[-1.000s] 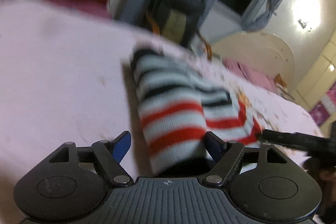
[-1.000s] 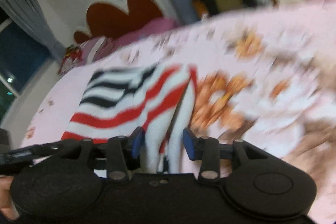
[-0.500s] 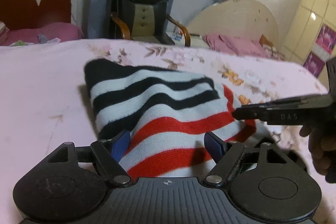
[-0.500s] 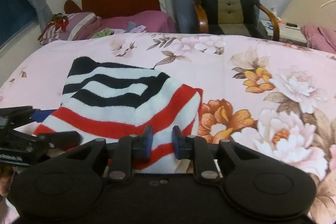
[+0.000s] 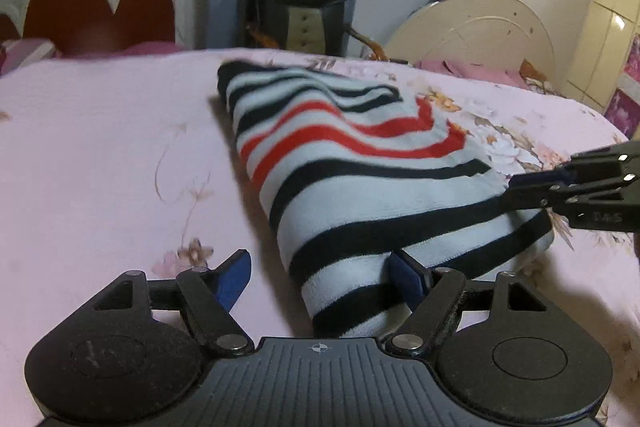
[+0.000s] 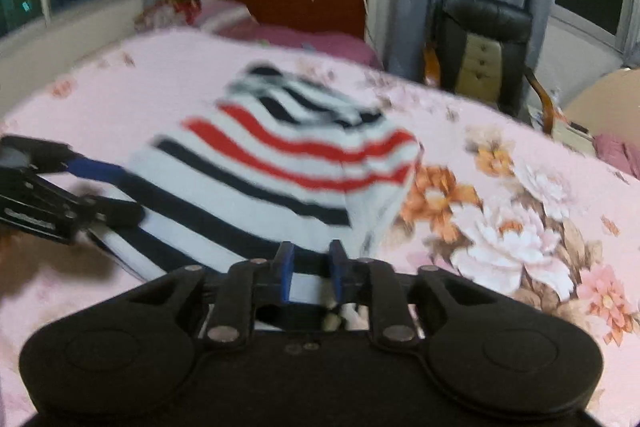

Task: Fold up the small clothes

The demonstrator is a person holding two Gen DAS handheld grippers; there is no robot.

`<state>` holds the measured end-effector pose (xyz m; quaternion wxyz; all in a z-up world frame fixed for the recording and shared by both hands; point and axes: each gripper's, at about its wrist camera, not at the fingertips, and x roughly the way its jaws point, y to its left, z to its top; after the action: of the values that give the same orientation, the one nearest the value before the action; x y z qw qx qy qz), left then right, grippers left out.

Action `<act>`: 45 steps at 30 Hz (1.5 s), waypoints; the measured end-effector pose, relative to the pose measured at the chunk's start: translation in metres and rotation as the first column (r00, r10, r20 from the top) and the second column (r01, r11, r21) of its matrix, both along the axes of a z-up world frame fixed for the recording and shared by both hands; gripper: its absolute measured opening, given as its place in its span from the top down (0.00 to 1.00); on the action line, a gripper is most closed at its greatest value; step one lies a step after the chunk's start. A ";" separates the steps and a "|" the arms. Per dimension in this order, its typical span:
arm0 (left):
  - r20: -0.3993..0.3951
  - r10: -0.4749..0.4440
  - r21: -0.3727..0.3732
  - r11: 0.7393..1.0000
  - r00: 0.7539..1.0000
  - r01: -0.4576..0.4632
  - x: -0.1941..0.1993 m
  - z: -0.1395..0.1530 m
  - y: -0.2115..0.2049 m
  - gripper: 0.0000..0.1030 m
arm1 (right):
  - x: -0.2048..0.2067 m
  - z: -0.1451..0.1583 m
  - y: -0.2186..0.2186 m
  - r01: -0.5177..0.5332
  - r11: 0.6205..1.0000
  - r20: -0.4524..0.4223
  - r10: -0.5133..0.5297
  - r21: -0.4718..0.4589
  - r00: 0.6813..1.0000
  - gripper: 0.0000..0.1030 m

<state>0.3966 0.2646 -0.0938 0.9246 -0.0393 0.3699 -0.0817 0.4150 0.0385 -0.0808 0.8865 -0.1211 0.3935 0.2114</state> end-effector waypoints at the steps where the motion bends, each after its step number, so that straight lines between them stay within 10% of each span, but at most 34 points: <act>1: -0.002 0.006 -0.007 1.000 1.000 -0.006 0.000 -0.001 0.001 0.26 | 0.003 -0.006 0.000 0.016 1.000 -0.003 -0.017 -0.023 1.000 0.84; 7: 0.008 0.038 0.055 0.998 0.999 -0.038 -0.010 0.010 -0.013 0.26 | 0.003 -0.009 0.002 0.067 0.997 -0.001 -0.067 -0.027 0.998 0.74; 11: 0.019 0.044 0.075 0.996 0.999 -0.045 -0.029 0.026 -0.026 0.24 | -0.020 0.010 -0.011 0.140 0.989 0.010 -0.141 0.052 0.990 0.19; 14: 0.050 0.058 0.096 0.993 0.997 -0.063 -0.047 0.038 -0.035 0.04 | -0.038 0.023 -0.024 0.176 0.980 0.014 -0.178 0.089 0.984 0.21; 45: 0.308 0.144 0.040 0.986 0.941 -0.164 -0.318 0.171 -0.135 0.03 | -0.300 0.154 -0.082 0.183 0.958 0.159 -0.220 0.222 0.962 0.16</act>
<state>0.0786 0.1295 0.0771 0.9748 -0.0251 0.2216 -0.0022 0.1153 -0.0433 0.0732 0.9433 -0.0066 0.2974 0.1472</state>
